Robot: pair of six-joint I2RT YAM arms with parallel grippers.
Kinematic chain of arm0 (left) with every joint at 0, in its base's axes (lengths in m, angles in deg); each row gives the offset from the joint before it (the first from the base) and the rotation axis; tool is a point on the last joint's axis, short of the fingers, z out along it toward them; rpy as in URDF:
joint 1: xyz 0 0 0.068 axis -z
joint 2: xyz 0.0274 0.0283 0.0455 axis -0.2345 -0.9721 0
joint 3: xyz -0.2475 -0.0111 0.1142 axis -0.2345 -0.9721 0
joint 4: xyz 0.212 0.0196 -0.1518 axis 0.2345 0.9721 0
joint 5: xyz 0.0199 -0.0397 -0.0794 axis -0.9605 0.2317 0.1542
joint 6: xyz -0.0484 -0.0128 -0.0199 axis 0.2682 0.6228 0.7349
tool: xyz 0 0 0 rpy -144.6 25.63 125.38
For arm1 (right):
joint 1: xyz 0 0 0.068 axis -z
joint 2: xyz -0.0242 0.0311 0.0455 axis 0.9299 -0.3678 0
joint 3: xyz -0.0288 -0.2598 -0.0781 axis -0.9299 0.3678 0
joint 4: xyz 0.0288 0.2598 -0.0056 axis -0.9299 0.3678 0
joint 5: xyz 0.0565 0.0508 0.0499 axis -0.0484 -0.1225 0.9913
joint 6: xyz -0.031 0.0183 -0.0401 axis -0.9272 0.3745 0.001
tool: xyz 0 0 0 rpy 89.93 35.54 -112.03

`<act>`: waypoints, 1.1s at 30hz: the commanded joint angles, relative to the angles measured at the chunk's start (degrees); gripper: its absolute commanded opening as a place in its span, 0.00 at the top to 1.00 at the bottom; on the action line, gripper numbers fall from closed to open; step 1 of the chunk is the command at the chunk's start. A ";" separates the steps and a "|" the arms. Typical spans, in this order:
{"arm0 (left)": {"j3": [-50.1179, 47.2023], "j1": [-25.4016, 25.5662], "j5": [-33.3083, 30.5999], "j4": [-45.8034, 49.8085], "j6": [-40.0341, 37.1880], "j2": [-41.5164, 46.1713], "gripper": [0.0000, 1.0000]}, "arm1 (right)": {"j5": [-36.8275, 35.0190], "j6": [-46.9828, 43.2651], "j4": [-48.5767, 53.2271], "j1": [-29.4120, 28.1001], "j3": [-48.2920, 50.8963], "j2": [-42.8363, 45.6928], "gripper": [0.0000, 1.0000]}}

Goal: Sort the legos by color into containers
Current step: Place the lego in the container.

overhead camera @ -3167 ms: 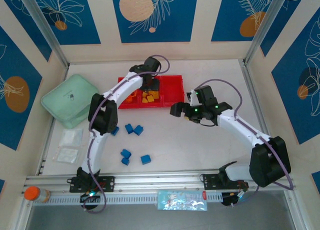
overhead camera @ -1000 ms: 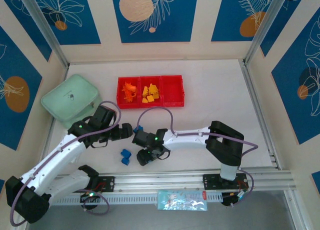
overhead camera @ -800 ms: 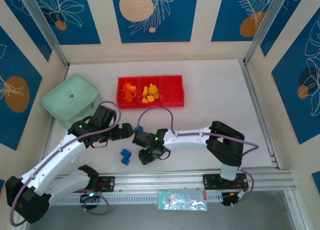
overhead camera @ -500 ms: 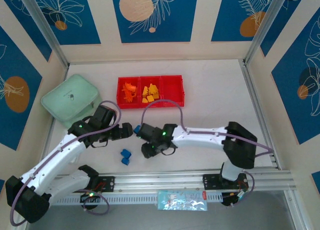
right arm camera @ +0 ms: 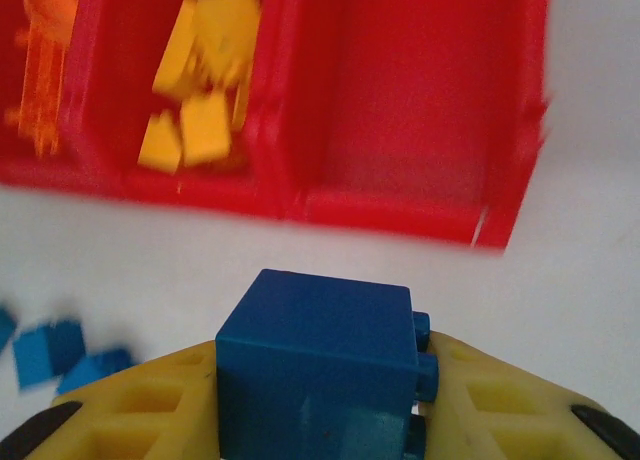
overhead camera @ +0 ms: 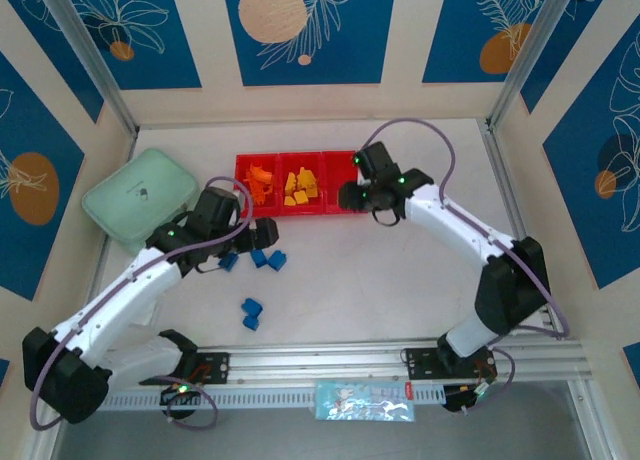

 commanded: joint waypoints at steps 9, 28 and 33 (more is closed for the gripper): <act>4.93 -1.82 -1.29 -7.35 -1.48 -7.17 0.01 | 2.91 -8.20 -0.79 7.18 -19.22 -21.37 0.56; 3.23 -4.48 1.14 -5.01 -0.69 -3.84 0.01 | 5.65 -8.43 -1.53 3.75 -14.01 -15.79 0.35; 1.94 -4.66 1.67 -1.37 -1.38 -0.54 0.01 | 6.09 -7.06 -1.28 -2.14 -7.70 -11.31 0.33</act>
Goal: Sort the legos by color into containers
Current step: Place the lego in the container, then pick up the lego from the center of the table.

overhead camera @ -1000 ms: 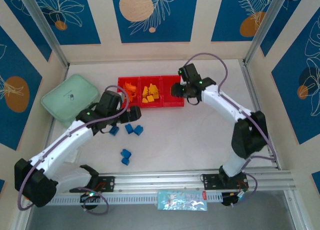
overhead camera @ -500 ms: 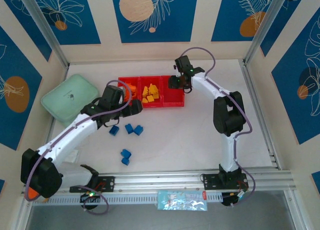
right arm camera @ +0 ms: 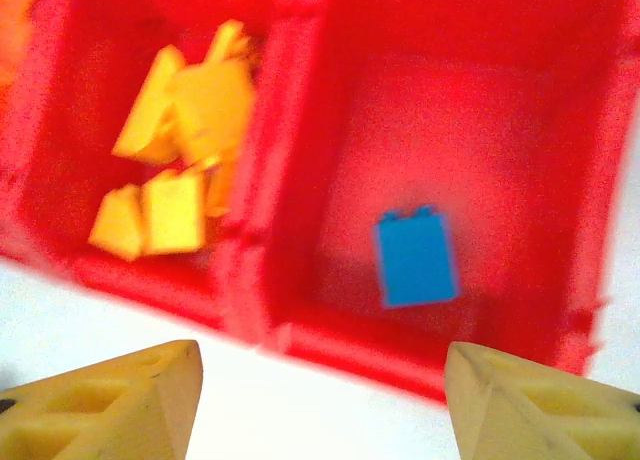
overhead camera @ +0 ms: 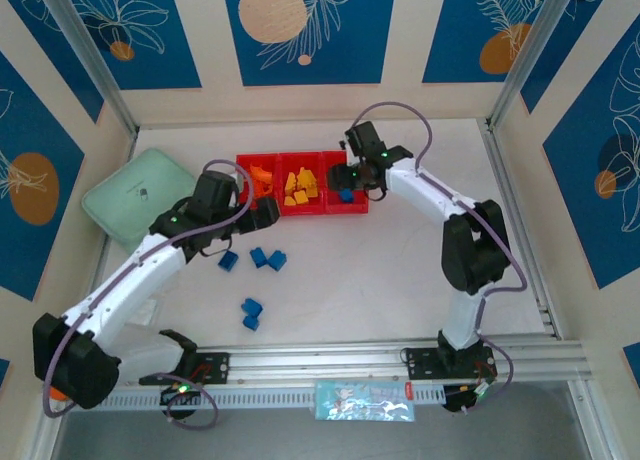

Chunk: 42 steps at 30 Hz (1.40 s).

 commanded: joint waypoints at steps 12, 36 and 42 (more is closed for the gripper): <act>-8.41 -0.92 0.07 10.54 1.56 11.57 0.01 | 1.04 0.86 -3.71 -19.47 8.15 0.60 0.25; -10.63 -0.92 -4.59 18.89 3.38 19.24 0.01 | 1.69 -5.61 -3.52 -26.35 -0.54 -14.96 0.20; -10.46 -0.94 -5.23 19.53 3.38 19.44 0.01 | 1.26 -6.20 -3.42 -26.18 -1.90 -16.59 0.28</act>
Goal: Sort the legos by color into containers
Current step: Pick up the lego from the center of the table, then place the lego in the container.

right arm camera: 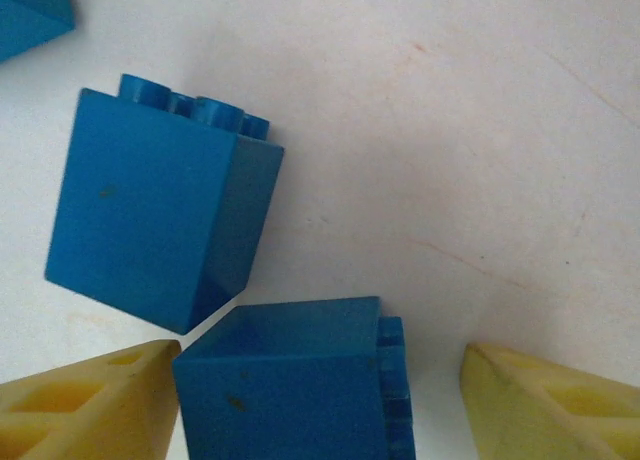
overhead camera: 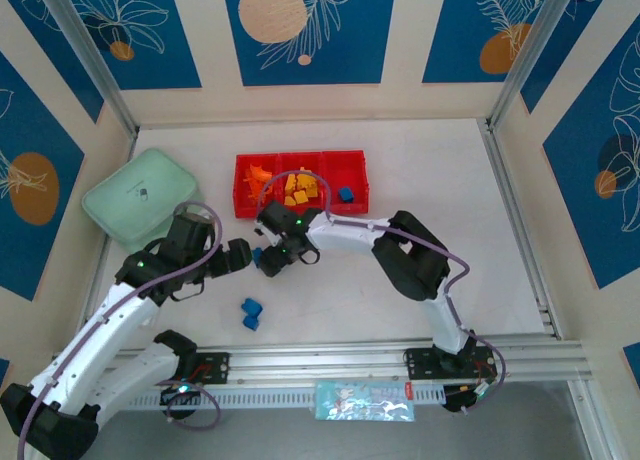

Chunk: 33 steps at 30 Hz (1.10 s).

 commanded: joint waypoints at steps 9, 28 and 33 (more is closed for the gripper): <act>0.28 -0.77 -0.19 1.04 -0.03 0.62 0.01 | -0.26 -1.38 2.11 0.42 -2.36 1.02 0.47; 6.05 -0.81 5.58 -10.93 -3.02 -9.50 0.01 | -2.57 4.17 7.93 20.07 -1.07 17.09 0.54; 8.46 -0.81 6.73 -14.53 -3.66 -14.57 0.01 | -4.80 3.98 5.80 26.46 -5.51 12.27 0.54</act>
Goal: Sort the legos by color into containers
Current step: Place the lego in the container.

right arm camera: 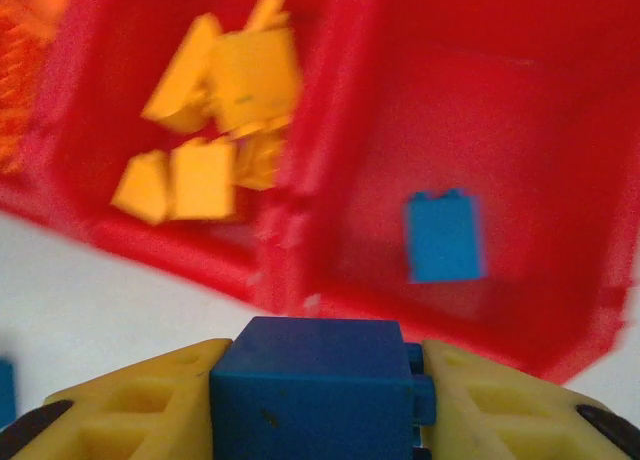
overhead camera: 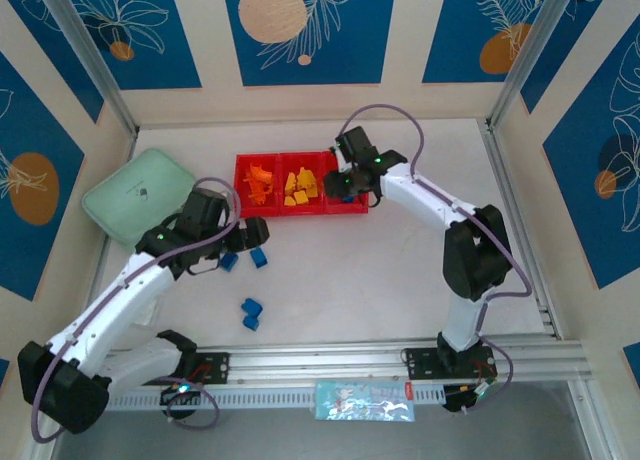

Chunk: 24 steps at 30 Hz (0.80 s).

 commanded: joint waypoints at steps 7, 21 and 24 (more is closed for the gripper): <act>4.57 -1.32 1.19 -5.94 -2.15 -5.62 0.01 | -3.43 -1.16 1.57 4.53 -16.14 -14.50 0.50; 4.72 -2.42 3.39 -4.40 -1.49 -4.59 0.01 | -1.18 -1.12 0.98 0.47 -10.38 -6.95 0.33; 4.35 -2.48 2.42 -2.01 -1.75 -1.96 0.01 | -0.86 -0.05 0.93 -3.27 -6.13 -3.55 0.32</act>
